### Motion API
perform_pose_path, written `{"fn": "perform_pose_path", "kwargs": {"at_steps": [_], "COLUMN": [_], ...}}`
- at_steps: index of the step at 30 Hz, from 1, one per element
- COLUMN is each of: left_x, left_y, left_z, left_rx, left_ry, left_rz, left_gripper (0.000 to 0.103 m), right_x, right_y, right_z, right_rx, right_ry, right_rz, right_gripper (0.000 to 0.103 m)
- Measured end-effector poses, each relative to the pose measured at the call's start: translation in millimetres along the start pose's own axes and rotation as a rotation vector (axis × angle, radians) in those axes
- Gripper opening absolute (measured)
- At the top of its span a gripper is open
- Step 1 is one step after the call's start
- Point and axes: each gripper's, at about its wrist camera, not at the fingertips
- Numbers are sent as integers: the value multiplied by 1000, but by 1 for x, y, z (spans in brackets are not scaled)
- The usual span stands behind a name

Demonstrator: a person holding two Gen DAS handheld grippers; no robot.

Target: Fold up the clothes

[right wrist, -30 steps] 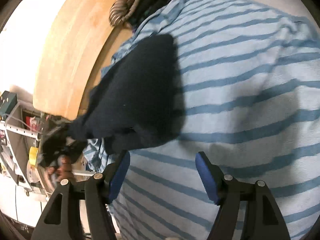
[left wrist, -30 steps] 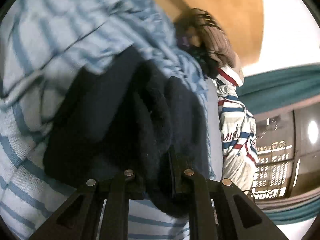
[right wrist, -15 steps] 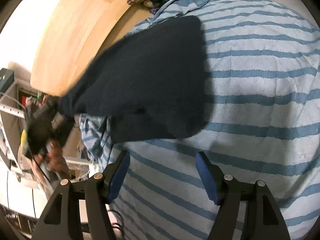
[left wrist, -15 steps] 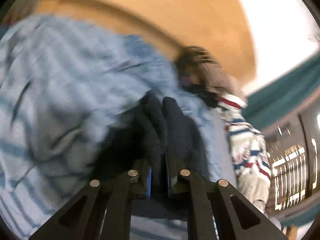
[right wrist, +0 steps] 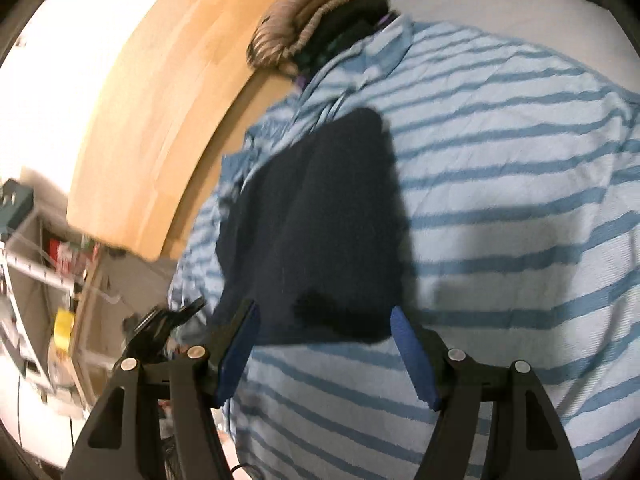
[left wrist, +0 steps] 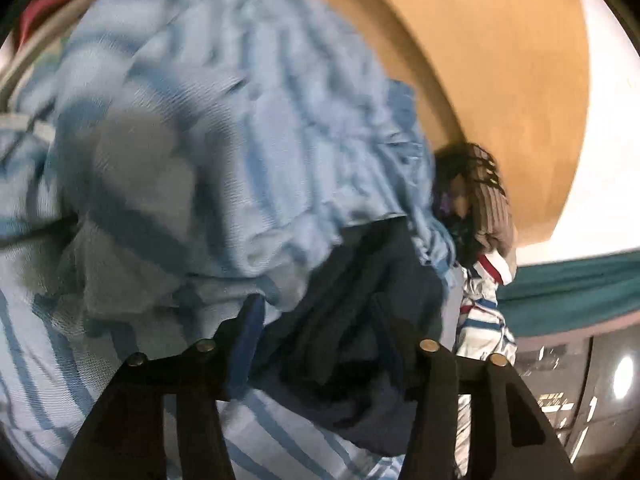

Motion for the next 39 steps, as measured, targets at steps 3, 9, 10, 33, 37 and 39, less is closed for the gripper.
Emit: {"fn": "perform_pose_path", "kwargs": {"at_steps": [3, 9, 10, 33, 37, 39], "left_x": [-34, -65, -67, -48, -105, -111], "left_y": [-9, -27, -30, 8, -22, -49], "left_z": [11, 62, 69, 50, 27, 41], "left_rx": [75, 201, 213, 50, 148, 276], "left_ry": [15, 118, 139, 222, 25, 65], "left_rz": [131, 249, 261, 335, 527, 611], "left_gripper": [59, 58, 47, 3, 3, 3], "right_x": [21, 55, 55, 51, 51, 52], "right_y": [11, 6, 3, -28, -29, -30], "right_z": [8, 60, 65, 81, 80, 79], "right_rx": [-11, 101, 108, 128, 119, 114], "right_ry": [-82, -122, -133, -120, -119, -120], "right_rz": [-104, -314, -328, -470, -461, -472], "right_gripper": [40, 33, 33, 40, 41, 41]}}
Point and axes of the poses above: each gripper's, at about its wrist camera, not at the fingertips, and z roughly the way its jaws point, x to its left, y to its top, and after that the axes turned 14 degrees about -x, right-handed
